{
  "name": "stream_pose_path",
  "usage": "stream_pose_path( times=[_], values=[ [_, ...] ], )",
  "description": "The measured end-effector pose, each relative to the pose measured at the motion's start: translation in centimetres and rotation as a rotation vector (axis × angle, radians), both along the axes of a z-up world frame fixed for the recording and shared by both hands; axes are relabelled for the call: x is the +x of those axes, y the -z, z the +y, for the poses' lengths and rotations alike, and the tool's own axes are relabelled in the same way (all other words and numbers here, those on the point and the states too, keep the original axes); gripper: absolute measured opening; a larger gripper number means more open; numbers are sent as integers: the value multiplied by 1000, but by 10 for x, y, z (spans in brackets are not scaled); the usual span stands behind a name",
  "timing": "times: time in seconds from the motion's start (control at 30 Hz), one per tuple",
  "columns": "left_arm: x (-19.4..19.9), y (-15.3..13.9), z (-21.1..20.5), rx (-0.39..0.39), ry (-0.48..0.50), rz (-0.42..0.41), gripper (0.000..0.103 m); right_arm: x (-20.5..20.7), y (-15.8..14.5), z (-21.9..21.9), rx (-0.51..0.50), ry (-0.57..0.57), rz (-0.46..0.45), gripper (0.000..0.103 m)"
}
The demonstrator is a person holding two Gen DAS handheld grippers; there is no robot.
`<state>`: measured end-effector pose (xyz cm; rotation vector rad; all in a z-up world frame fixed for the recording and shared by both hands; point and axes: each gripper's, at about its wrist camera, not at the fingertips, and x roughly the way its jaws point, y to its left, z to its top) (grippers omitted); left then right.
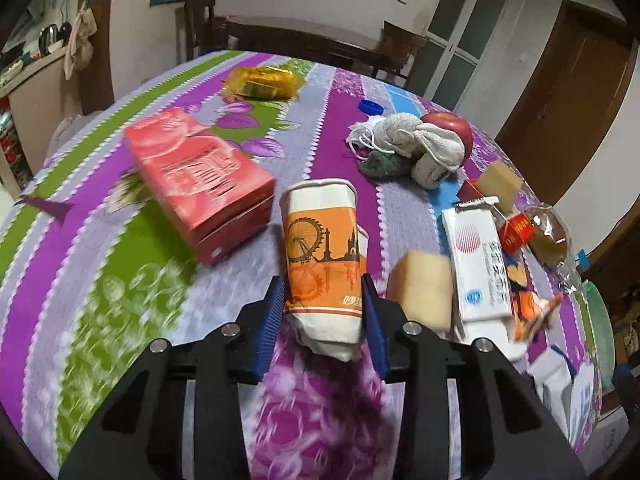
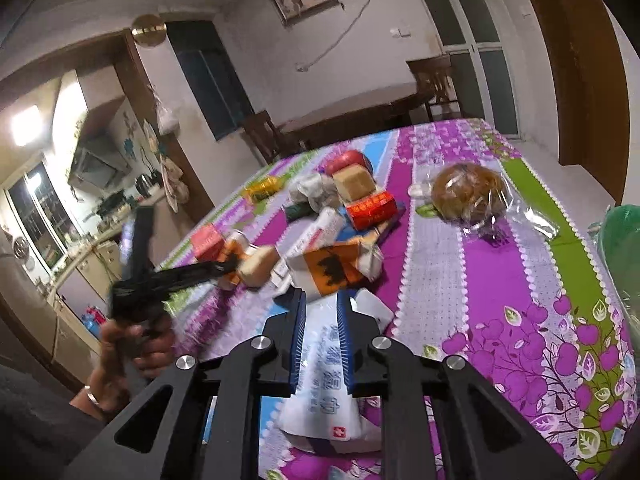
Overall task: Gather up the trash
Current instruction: 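Grasp the orange-printed paper cup with the left gripper while the right gripper holds the wipes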
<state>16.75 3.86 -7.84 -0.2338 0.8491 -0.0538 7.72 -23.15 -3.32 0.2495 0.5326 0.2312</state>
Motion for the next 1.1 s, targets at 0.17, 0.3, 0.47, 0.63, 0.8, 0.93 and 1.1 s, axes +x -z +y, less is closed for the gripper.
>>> stream_pose_path(
  times=[0.17,0.3,0.47,0.63,0.8,0.93,1.1],
  values=[
    [-25,-15,9,27,-32,-55,37,-3,4,11,-109,8,-5,86],
    [-36,-24,11,48,-40,-80,37,5,17,31,-233,-8,66,85],
    [-45,-28,13,50,-49,-98,37,19,46,39,-285,2,177,49],
    [-56,-40,12,75,-62,-138,37,9,38,38,-262,5,102,44],
    [-66,-64,-4,111,-30,-221,37,-1,10,27,-214,39,16,44],
    [-61,-79,-29,137,25,-255,37,-7,-15,16,-200,66,-37,44],
    [-54,-89,-71,167,103,-292,37,-16,-43,-6,-231,141,-88,44]
  ],
)
